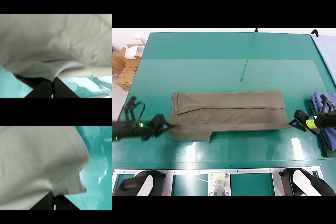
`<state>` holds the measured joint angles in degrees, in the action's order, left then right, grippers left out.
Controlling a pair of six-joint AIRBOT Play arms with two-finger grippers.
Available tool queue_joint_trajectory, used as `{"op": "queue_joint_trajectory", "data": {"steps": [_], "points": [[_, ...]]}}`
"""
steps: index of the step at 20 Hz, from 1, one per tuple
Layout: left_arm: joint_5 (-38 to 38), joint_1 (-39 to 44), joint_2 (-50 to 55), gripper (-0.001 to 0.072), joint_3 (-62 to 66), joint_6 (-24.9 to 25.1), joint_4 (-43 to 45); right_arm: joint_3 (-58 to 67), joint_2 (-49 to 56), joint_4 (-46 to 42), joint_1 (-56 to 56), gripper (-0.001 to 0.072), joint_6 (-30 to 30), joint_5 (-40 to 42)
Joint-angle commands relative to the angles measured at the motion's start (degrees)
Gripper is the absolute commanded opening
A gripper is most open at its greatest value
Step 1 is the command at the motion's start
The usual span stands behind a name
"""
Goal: Fold the shirts.
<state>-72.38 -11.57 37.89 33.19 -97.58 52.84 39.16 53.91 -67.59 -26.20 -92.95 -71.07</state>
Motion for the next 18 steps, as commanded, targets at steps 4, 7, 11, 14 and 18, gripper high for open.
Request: {"op": "queue_joint_trajectory", "data": {"steps": [4, 7, 11, 14, 18], "points": [[3.7, 0.7, 25.9, 0.0020, 24.2, 7.7, -0.5, 17.7, 18.9, 1.2, 6.2, 0.0017, 0.2, 4.0], [3.8, 4.0, 34.1, 0.0020, 33.9, 7.7, -0.3, 27.3, 26.8, 1.2, 8.6, 0.0017, 0.1, 3.5], [4.1, 5.8, 41.4, 0.0020, 38.7, 7.4, -0.5, 37.7, 34.9, 2.2, 10.5, 0.0017, 0.2, 3.5], [6.0, 5.8, 43.5, 0.0020, 39.1, 7.5, 0.2, 42.8, 39.6, 2.7, 10.8, 0.0018, 0.1, 2.2], [9.9, 5.8, 47.1, 0.0022, 39.2, 8.1, -2.0, 44.2, 44.6, 2.7, 11.5, 0.0024, 0.1, 1.9]]}}
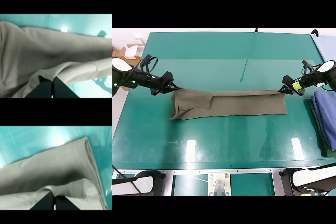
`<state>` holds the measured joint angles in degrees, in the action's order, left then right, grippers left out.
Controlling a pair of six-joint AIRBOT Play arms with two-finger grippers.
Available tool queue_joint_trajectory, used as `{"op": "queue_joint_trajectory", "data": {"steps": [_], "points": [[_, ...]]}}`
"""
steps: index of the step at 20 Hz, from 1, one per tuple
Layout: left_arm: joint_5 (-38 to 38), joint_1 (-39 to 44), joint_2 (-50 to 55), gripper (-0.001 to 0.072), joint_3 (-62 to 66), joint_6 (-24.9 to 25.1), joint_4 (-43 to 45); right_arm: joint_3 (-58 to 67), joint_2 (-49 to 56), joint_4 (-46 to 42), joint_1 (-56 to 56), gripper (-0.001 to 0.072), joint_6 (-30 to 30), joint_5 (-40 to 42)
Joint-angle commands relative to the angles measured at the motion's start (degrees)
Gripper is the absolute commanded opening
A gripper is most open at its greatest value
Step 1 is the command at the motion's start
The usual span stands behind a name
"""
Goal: Fold the shirts.
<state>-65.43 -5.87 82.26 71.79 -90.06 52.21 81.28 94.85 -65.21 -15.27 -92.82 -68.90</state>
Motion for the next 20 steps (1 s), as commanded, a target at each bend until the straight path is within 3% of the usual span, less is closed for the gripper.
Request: {"op": "queue_joint_trajectory", "data": {"steps": [1, 2, 3, 4, 7, 11, 13, 14, 15, 16, 20], "points": [[5.3, 0.1, 3.7, 0.0028, 0.6, 2.6, -2.3, 2.7, 4.6, 0.7, 0.5, 0.0155, 0.0, 1.5], [7.8, 0.1, 4.2, 0.0301, 1.2, 4.6, -3.2, 4.0, 5.2, 1.8, 0.4, 0.0318, 0.0, 3.6], [11.0, 0.1, 4.5, 0.0642, 2.7, 5.3, -3.4, 6.1, 5.7, 2.9, 0.2, 0.0407, 0.0, 6.3], [13.9, 0.0, 4.6, 0.0718, 4.7, 5.3, -3.2, 8.6, 6.1, 3.9, -0.1, 0.0476, 0.0, 7.9], [14.8, -2.7, 4.6, 0.0718, 12.7, 5.2, -3.1, 17.9, 6.9, 5.2, -3.1, 0.0497, 1.0, 2.7], [3.6, -7.3, 4.6, 0.0718, 17.7, 4.3, -3.1, 19.9, 7.5, 5.2, -8.9, 0.0514, 7.1, -10.6], [0.0, -7.6, 4.7, 0.0705, 17.6, 4.3, -2.4, 18.5, 9.3, 5.2, -11.0, 0.0514, 12.3, -16.6], [-1.4, -7.6, 4.7, 0.0423, 17.6, 4.5, -2.3, 17.4, 10.4, 5.2, -11.8, 0.0514, 14.2, -18.5], [-2.3, -7.6, 4.6, 0.0089, 17.6, 5.2, -2.3, 16.0, 11.1, 5.3, -12.2, 0.0513, 16.0, -18.9], [-2.9, -7.6, 4.6, 0.0022, 17.6, 5.0, -2.5, 14.3, 11.8, 5.2, -12.3, 0.0514, 18.2, -19.0], [-4.5, -7.4, 4.6, 0.0021, 17.6, 4.4, -2.6, 9.6, 14.5, 5.7, -11.2, 0.0513, 23.1, -16.0]]}}
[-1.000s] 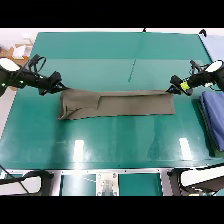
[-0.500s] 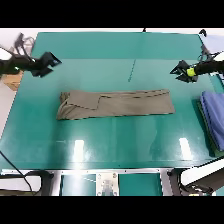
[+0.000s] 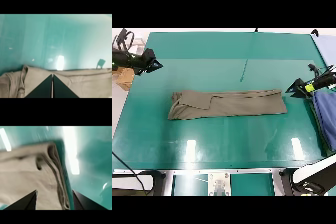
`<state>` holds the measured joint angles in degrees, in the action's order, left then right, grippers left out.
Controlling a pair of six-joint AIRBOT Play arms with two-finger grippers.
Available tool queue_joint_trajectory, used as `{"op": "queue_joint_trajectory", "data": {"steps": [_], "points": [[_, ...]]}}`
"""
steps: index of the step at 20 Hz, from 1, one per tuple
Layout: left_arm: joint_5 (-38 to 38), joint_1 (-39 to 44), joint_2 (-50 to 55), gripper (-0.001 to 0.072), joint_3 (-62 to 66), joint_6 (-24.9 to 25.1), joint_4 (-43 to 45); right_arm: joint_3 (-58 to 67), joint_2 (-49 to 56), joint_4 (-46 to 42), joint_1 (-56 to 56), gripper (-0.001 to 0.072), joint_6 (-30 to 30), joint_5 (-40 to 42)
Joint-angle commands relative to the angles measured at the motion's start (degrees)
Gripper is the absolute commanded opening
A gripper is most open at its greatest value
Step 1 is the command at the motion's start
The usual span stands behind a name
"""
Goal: Fold the shirts.
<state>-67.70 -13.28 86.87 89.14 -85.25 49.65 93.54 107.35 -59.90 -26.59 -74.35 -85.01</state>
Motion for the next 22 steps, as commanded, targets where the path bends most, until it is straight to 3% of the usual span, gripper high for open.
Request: {"op": "queue_joint_trajectory", "data": {"steps": [1, 5, 7, 9, 10, 11, 16, 18, 22], "points": [[-2.3, 0.2, 0.0, 0.0022, 0.2, -0.3, -0.2, -2.7, 2.9, 1.6, 0.2, 0.0513, 5.2, 0.6], [-2.2, 3.2, 0.0, 0.0022, 0.2, -0.2, -0.3, -2.7, 6.9, 5.5, 2.0, 0.0509, 6.1, 1.2], [-2.2, 6.1, 0.0, 0.0022, 0.2, 0.1, -0.4, -2.7, 8.6, 5.6, 3.4, 0.0444, 7.4, 1.7], [-2.0, 10.0, 0.0, 0.0022, 0.2, 0.3, -0.3, -2.5, 8.7, 6.3, 4.1, 0.0230, 8.6, 3.1], [-1.6, 12.0, 0.1, 0.0022, 0.2, 0.5, -0.2, -1.8, 8.7, 7.0, 4.1, 0.0089, 9.0, 3.1], [-0.9, 14.2, 0.4, 0.0022, 0.2, 0.5, 0.2, -0.9, 8.7, 7.1, 4.0, 0.0019, 9.0, 2.9], [6.4, 28.5, 10.6, 0.0022, 0.3, 0.5, -1.6, 4.9, 6.6, 7.4, 4.0, 0.0017, 7.4, -3.2], [12.4, 35.3, 17.2, 0.0022, 1.0, 3.7, -5.8, 6.4, 3.7, 7.5, 4.1, 0.0017, 7.1, -5.6], [15.2, 44.7, 30.6, 0.0021, 13.2, 4.0, -8.6, 9.3, -4.2, 9.4, 4.3, 0.0017, 5.9, -11.6]]}}
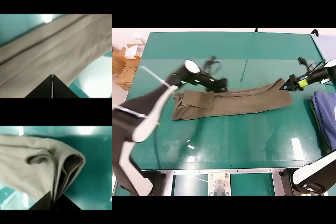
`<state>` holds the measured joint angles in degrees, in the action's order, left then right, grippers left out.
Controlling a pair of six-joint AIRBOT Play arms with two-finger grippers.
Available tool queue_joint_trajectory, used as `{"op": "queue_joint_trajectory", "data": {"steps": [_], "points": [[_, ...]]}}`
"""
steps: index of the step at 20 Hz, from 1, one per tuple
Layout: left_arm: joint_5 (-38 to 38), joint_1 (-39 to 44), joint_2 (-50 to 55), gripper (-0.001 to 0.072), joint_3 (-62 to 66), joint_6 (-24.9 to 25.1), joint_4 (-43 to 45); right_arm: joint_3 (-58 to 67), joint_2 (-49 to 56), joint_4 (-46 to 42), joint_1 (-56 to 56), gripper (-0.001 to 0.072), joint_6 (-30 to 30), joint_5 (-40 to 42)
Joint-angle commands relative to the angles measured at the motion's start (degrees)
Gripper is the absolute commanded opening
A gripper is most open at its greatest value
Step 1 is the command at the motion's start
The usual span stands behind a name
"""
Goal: Fold the shirts.
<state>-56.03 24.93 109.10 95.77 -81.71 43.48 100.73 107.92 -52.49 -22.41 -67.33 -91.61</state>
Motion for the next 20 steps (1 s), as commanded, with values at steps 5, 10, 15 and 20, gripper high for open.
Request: {"op": "queue_joint_trajectory", "data": {"steps": [5, 10, 15, 20], "points": [[-1.2, 9.7, 16.0, 0.0021, 18.6, -3.7, -1.5, 3.9, -14.2, 3.8, 0.0, 0.0017, -1.2, -7.1], [-5.0, 10.4, 16.2, 0.0021, 19.0, -4.9, -1.6, 9.9, -17.6, 5.2, -0.2, 0.0018, -3.2, -7.5], [-1.3, 12.2, 16.7, 0.0022, 19.1, -4.9, -2.4, 9.9, -18.3, 6.7, 1.1, 0.0018, -3.4, -8.9], [-7.7, 8.9, 16.0, 0.0022, 20.2, -4.8, -7.8, 9.9, -18.3, 6.8, 2.9, 0.0017, -4.5, -9.7]]}}
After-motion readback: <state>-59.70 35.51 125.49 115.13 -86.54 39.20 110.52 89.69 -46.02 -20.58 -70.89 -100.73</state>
